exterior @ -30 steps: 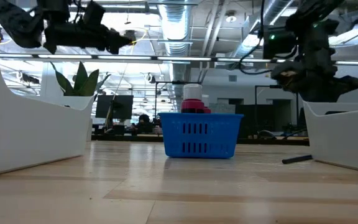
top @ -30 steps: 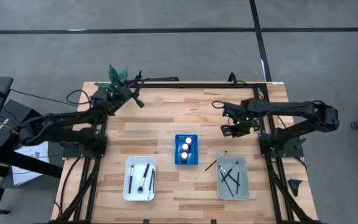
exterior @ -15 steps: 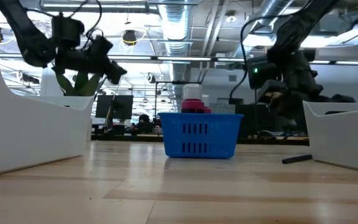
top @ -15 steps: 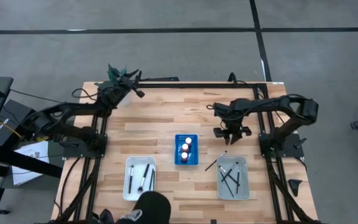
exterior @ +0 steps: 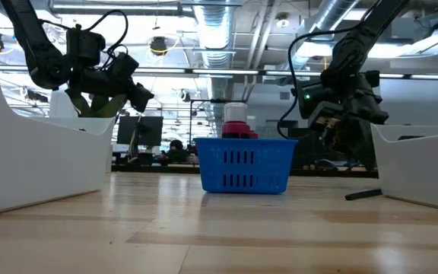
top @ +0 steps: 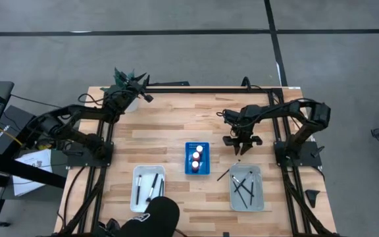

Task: Pick & Place Paint Supplies
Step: Put the eyeshadow brush into the white bin

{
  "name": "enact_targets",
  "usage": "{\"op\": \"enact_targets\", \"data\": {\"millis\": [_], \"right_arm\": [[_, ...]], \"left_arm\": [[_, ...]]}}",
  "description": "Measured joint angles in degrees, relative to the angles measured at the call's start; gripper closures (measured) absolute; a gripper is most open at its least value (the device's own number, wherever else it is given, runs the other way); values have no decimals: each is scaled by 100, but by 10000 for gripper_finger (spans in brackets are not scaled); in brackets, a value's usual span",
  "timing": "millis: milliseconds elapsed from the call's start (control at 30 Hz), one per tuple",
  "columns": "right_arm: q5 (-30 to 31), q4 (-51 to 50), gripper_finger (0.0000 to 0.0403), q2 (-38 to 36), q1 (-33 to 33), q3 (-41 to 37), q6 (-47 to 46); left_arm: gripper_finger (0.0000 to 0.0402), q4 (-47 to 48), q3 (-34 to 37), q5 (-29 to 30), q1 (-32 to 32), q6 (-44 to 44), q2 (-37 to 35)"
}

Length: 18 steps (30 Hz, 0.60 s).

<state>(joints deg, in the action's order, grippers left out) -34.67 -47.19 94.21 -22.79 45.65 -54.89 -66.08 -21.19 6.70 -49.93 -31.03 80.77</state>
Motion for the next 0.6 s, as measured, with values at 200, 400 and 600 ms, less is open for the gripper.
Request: {"op": "enact_targets", "data": {"millis": [200, 400, 600], "right_arm": [[8, 60, 291, -2, 0, -42, 89], [-180, 62, 291, -2, 26, -249, 89], [-239, 275, 291, -2, 33, -261, 86]], "left_arm": [[325, 4, 0, 0, 0, 2, 0], [325, 15, 0, 12, 2, 2, -2], [325, 22, 0, 13, 2, 2, -2]]}}
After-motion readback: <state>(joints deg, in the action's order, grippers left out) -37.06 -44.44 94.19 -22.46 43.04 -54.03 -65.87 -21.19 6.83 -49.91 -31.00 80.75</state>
